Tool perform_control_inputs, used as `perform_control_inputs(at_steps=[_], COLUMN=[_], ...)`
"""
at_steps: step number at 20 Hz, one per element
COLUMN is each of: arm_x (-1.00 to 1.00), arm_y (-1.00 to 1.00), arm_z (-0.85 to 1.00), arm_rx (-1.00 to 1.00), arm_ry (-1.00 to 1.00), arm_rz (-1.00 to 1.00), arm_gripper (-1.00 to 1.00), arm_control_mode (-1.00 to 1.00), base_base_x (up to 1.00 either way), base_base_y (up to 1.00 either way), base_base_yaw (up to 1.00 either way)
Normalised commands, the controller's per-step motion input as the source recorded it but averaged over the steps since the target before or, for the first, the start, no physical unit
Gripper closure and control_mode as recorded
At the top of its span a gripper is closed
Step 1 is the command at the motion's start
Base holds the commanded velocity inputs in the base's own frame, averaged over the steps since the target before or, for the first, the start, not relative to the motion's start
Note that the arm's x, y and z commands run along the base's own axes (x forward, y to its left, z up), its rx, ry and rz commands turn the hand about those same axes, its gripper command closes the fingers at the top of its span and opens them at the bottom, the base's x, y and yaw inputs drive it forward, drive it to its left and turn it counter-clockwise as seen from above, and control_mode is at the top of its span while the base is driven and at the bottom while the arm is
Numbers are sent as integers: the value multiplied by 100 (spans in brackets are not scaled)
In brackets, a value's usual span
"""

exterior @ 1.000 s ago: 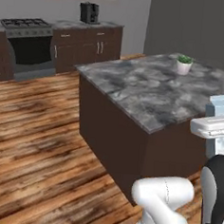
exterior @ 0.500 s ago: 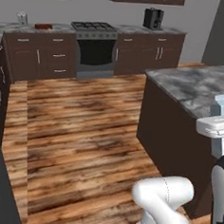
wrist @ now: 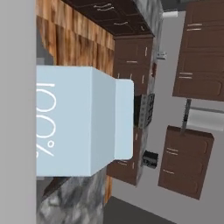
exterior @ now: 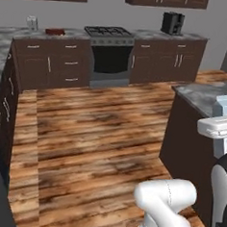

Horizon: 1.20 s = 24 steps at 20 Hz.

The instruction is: Take out the milk from the fridge and place it on the tray on the counter. Then take the sugar cube near the tray and place it in the tray.

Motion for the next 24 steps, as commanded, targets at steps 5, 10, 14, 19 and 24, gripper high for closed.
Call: perform_control_inputs(at_steps=[5,10,14,19,24], arm_x=[0,0,0,0,0], arm_y=[0,0,0,0,0], arm_z=[0,0,0,0,0], arm_rx=[0,0,0,0,0], arm_ry=[0,0,0,0,0], arm_rz=[0,0,0,0,0], arm_gripper=[100,100,100,100,100], arm_control_mode=[100,100,100,100,100], base_base_x=[100,100,100,100,100], base_base_y=[2,5,6,8,17], base_base_yaw=[8,10,9,10,8])
